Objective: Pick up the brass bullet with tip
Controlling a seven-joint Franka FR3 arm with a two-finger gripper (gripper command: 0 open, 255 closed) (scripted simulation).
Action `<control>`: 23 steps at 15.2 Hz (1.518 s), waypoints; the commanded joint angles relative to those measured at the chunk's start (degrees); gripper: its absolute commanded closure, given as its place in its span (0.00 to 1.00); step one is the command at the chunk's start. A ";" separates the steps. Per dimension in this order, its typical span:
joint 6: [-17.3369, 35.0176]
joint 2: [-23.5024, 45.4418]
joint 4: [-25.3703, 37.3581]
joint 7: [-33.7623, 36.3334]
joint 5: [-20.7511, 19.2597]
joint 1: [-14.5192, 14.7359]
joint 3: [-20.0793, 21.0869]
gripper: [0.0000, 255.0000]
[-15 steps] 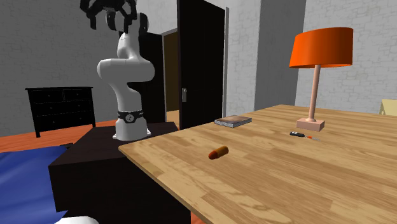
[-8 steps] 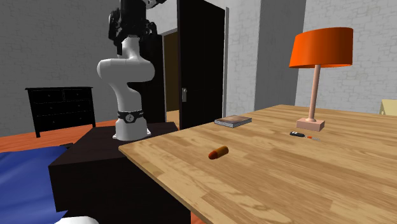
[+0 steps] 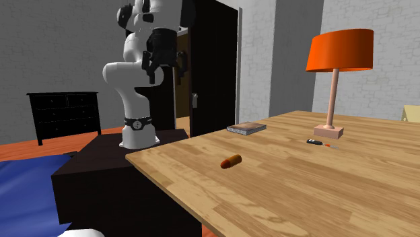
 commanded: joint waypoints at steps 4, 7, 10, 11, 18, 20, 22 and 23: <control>9.88 7.75 -0.94 10.75 5.29 -0.41 8.08 0.00; 16.21 13.76 -0.41 17.15 7.20 -1.63 13.15 0.00; 22.73 20.85 1.05 24.07 7.48 -3.99 18.59 0.00; 24.93 23.44 1.72 26.62 7.03 -5.08 20.50 0.00; 38.88 46.66 8.72 54.77 -13.29 -17.15 34.26 0.00; 40.51 55.34 11.97 67.69 -26.69 -16.53 32.75 0.00; 41.13 62.02 15.74 77.22 -35.70 -11.31 27.13 0.00; 41.35 63.22 16.67 78.77 -36.84 -9.33 25.16 0.00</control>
